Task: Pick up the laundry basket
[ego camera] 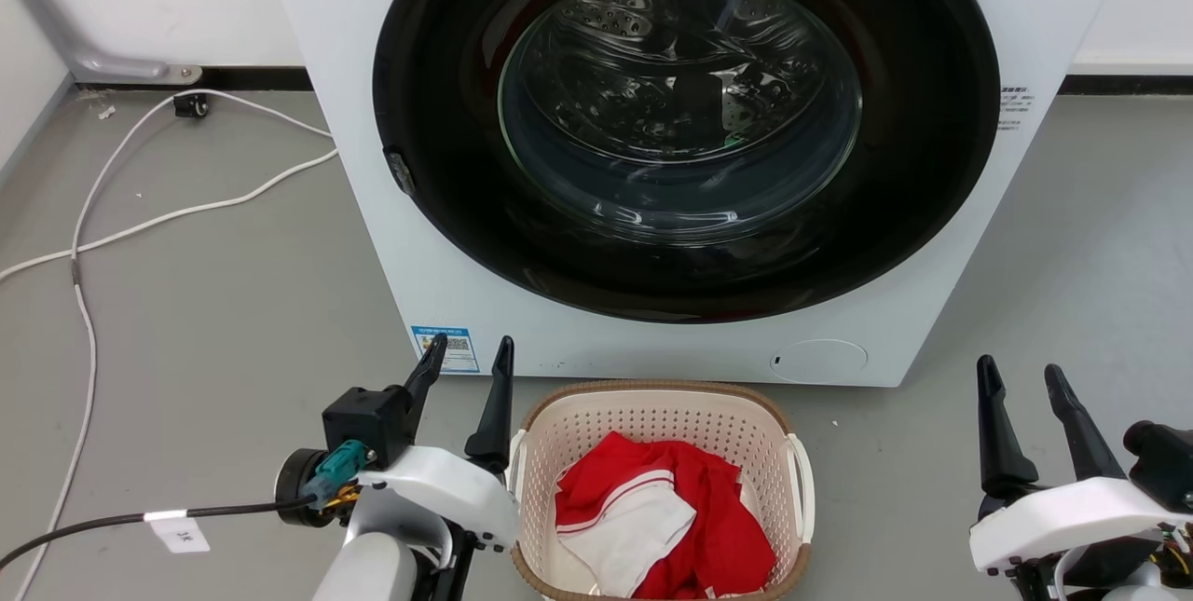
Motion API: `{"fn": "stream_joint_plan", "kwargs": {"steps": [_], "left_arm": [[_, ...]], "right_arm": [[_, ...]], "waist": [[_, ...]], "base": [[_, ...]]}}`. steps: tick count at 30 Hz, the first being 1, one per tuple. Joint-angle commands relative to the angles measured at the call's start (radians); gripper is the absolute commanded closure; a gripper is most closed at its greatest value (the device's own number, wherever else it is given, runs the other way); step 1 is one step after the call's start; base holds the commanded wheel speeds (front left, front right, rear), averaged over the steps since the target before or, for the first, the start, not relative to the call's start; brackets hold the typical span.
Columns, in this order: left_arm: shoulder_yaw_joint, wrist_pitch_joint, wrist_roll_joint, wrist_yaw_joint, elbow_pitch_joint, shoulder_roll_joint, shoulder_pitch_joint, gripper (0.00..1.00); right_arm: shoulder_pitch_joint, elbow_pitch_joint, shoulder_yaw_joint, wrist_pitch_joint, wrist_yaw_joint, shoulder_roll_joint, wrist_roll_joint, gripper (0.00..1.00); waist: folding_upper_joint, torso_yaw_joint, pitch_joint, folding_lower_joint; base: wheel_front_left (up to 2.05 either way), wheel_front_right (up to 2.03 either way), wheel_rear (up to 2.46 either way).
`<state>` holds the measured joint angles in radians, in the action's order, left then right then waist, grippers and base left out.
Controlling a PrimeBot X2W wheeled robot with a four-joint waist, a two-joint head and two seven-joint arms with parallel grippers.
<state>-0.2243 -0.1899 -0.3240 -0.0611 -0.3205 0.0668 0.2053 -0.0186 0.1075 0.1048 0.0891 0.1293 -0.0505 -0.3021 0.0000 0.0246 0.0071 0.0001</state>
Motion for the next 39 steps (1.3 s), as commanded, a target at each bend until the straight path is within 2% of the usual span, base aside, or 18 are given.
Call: {"fn": "stream_joint_plan", "kwargs": {"steps": [1,25,33,39], "left_arm": [[-0.008,-0.011,0.031,0.004,0.001,0.006,0.022,0.00],[-0.037,-0.064,0.199,0.008,-0.044,-0.005,0.036,0.00],[-0.031,-0.078,0.229,0.005,-0.059,-0.010,0.040,0.00],[-0.023,-0.076,0.213,-0.001,-0.067,-0.013,0.039,0.00]], "right_arm": [[0.006,-0.002,0.002,0.010,0.002,-0.001,0.031,0.00],[0.021,0.017,0.002,0.042,0.001,0.000,0.211,0.00],[0.017,0.020,0.002,0.053,0.001,0.001,0.252,0.00],[0.014,0.027,0.003,0.054,0.001,0.001,0.228,0.00]], "waist": [[0.0000,0.001,-0.001,-0.0001],[0.0000,0.010,-0.006,-0.0001],[0.0000,0.010,-0.006,-0.0001],[0.0000,0.008,-0.007,-0.0001]], "base": [[0.00,0.00,0.00],[0.00,0.00,0.00],[0.00,0.00,0.00],[0.00,0.00,0.00]]}}
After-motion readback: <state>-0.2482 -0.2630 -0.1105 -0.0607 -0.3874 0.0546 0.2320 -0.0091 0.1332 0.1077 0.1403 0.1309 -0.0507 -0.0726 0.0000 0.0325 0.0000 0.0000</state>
